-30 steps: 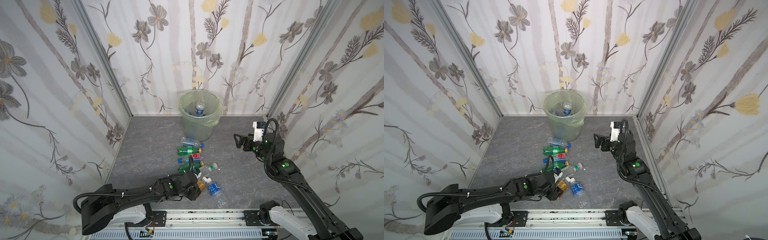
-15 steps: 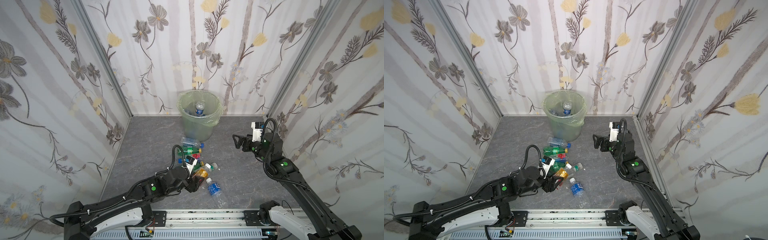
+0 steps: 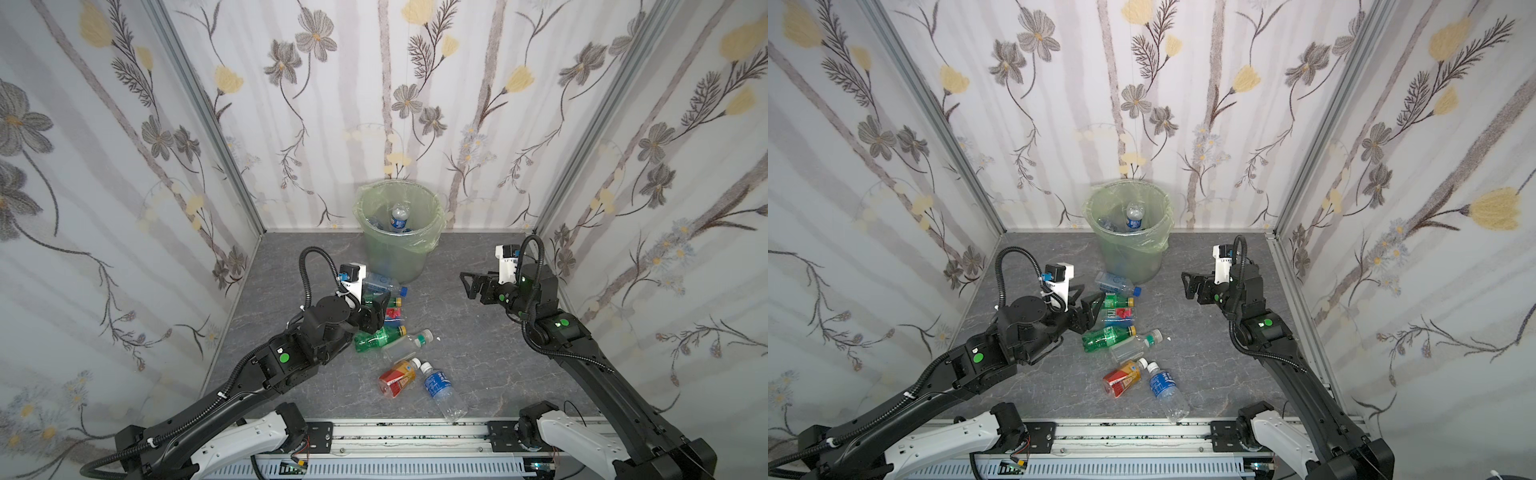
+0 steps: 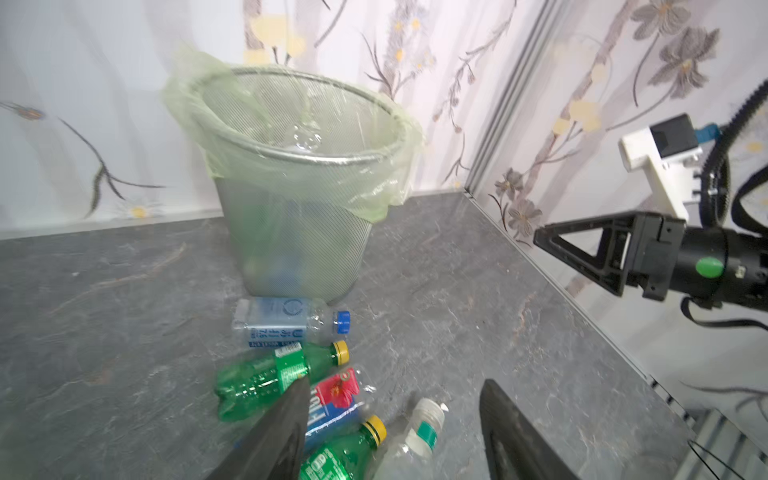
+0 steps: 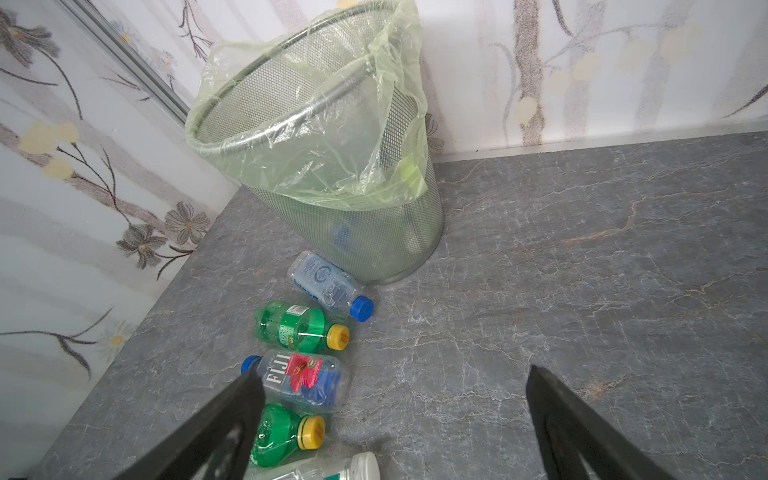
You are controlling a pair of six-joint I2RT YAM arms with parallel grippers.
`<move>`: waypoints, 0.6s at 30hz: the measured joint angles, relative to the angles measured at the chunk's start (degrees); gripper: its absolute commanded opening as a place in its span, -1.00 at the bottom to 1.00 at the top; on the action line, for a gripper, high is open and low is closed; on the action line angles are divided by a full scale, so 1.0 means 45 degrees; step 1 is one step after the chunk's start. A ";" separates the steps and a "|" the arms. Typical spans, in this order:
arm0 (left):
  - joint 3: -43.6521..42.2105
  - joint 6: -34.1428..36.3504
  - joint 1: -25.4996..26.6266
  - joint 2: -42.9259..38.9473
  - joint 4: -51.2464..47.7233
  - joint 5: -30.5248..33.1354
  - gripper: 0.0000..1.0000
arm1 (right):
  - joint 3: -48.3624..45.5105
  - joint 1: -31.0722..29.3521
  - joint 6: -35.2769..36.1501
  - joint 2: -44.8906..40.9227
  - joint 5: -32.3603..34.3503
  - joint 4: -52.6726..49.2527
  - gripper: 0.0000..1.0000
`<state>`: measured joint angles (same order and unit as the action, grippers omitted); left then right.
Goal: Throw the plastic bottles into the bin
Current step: 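Close the left gripper on the red-gold drink bottle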
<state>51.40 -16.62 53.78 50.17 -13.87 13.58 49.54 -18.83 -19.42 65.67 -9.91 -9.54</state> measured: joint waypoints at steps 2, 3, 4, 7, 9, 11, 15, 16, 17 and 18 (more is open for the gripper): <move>-0.0709 -0.0117 -0.0010 0.0087 -0.0117 -0.1064 0.38 | -0.0155 -0.0010 -0.0005 -0.0053 -0.0058 -0.0024 0.97; -0.1171 -0.0282 0.0010 0.0126 -0.0238 -0.1617 0.40 | -0.0257 -0.0019 -0.0005 -0.0087 -0.0063 -0.0058 0.97; -0.1666 -0.0413 0.0083 0.0121 -0.0500 -0.2127 0.44 | -0.0345 -0.0019 -0.0005 -0.0107 -0.0058 -0.0107 0.97; -0.2526 -0.0806 0.0364 0.0126 -0.0967 -0.3337 0.57 | -0.0423 -0.0019 -0.0005 -0.0044 -0.0058 -0.0209 0.96; -0.2837 -0.1020 0.0539 0.0253 -0.1112 -0.4095 0.63 | -0.0423 -0.0019 0.0000 0.0083 -0.0063 -0.0204 0.96; -0.3007 -0.1141 0.0724 0.0525 -0.1180 -0.4716 0.67 | -0.0418 -0.0019 0.0000 0.0228 -0.0063 -0.0209 0.96; -0.3123 -0.1350 0.1273 0.1603 -0.1277 -0.5445 0.68 | -0.0408 -0.0019 0.0000 0.0403 -0.0112 -0.0204 0.96; -0.3123 -0.1399 0.1384 0.1953 -0.1292 -0.5503 0.68 | -0.0403 -0.0034 0.0000 0.0427 -0.0146 -0.0204 0.96; -0.3123 -0.1428 0.1481 0.2273 -0.1292 -0.5552 0.69 | -0.0398 -0.0044 0.0000 0.0447 -0.0151 -0.0204 0.96; -0.3123 -0.1520 0.1540 0.2633 -0.1297 -0.5586 0.68 | -0.0389 -0.0049 0.0000 0.0457 -0.0160 -0.0199 0.96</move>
<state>37.34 -23.46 60.71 62.02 -19.70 -11.55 47.79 -19.05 -19.42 67.72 -10.63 -10.44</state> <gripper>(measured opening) 0.843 0.981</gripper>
